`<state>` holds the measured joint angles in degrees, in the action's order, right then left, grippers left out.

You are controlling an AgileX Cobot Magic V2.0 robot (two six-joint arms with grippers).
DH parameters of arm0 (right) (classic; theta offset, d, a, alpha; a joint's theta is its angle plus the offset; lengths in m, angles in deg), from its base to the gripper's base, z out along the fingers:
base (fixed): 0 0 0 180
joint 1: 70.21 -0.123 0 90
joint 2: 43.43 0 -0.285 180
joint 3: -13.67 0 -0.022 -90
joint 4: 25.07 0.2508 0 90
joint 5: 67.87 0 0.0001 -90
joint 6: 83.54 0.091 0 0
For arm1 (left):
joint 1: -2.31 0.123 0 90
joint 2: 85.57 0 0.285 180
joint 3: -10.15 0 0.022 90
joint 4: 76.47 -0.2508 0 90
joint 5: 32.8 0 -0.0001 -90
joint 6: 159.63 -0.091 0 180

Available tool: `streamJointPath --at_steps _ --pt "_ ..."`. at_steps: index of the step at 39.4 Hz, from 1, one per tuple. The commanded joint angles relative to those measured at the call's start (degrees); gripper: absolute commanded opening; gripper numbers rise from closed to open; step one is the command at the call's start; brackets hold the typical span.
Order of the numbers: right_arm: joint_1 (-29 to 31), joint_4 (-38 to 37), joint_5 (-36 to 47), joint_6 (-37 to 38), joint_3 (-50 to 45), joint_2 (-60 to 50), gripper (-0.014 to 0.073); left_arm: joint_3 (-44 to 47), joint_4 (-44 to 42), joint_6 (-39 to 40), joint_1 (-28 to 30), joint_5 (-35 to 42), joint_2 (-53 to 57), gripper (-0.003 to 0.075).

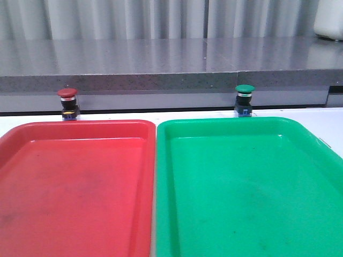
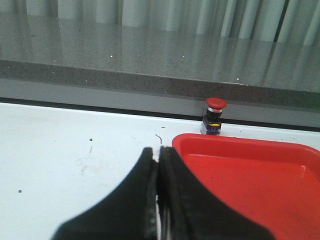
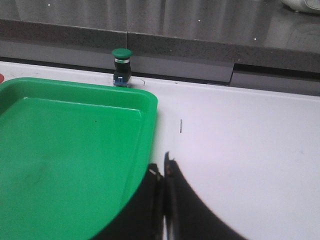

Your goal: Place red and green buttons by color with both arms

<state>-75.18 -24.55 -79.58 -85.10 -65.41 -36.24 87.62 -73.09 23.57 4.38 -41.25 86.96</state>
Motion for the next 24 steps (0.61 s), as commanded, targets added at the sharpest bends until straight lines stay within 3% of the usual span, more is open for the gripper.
streamJointPath --at_steps 1,16,24 --pt "0.29 -0.52 4.97 -0.11 0.65 -0.91 -0.0125 1.36 0.44 0.69 -0.04 4.74 0.88 -0.002" --pt "0.29 -0.52 6.02 -0.11 0.65 -0.91 -0.0125 1.36 0.44 0.69 -0.04 6.58 0.88 -0.002" --pt "0.23 -0.52 11.72 -0.11 1.38 -0.91 -0.0125 1.22 0.59 0.69 -0.04 17.09 0.88 -0.002"
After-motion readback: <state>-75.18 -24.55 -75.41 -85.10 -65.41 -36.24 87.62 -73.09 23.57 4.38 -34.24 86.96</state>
